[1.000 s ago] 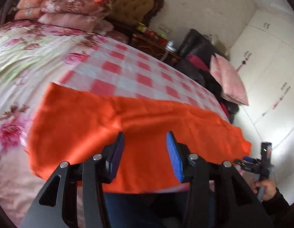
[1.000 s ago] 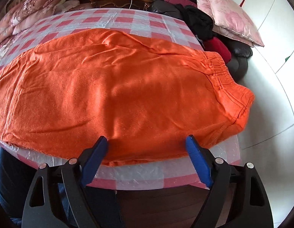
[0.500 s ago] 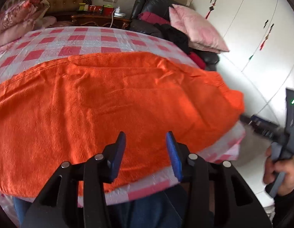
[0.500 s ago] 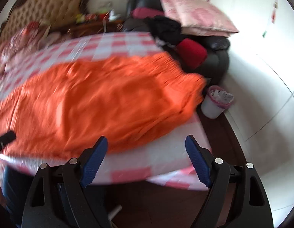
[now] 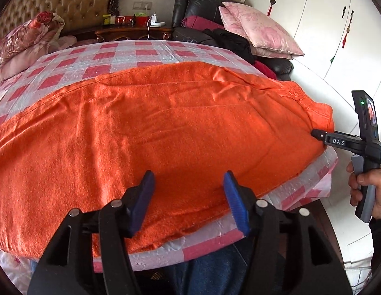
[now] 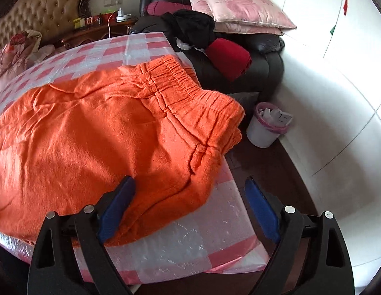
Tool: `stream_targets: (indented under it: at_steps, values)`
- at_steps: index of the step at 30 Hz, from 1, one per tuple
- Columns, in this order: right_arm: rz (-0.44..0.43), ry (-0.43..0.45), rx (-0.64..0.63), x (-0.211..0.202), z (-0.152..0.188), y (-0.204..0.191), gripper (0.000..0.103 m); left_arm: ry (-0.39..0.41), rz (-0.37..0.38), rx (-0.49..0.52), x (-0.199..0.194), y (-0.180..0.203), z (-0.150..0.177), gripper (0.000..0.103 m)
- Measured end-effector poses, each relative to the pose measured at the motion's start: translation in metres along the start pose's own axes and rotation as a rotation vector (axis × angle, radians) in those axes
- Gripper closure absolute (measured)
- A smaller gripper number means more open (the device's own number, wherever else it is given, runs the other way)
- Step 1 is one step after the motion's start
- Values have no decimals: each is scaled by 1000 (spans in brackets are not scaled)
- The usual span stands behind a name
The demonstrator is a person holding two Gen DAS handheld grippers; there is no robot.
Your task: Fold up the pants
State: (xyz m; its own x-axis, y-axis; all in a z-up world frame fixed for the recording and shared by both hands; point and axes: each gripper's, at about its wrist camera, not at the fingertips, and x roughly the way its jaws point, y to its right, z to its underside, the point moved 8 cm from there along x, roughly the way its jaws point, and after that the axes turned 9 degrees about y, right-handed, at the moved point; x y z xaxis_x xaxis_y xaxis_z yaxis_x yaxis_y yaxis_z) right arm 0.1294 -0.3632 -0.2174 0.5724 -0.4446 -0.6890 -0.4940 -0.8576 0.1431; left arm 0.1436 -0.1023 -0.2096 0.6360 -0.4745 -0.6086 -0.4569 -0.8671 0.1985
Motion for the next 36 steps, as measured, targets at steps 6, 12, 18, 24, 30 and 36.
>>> stream_targets:
  at_steps: [6, 12, 18, 24, 30, 36]
  values:
    - [-61, 96, -39, -37, -32, -41, 16, 52, -230, -96, -23, -65, -20, 46]
    - [-255, 121, -174, -59, -35, -154, 15, 29, -412, -147, -47, -156, -2, 60]
    - [-376, 74, -302, -72, -17, -247, 15, 110, -460, -352, -88, -246, 3, 60]
    - [-485, 86, -404, -95, -35, -325, 15, 189, -371, -463, -112, -282, 10, 62]
    - [-650, 105, -591, -130, -50, -462, 16, 237, -409, -386, -124, -275, 23, 57]
    - [-720, 142, -866, -153, -9, -587, 28, 247, -539, -180, -119, -255, 35, 57]
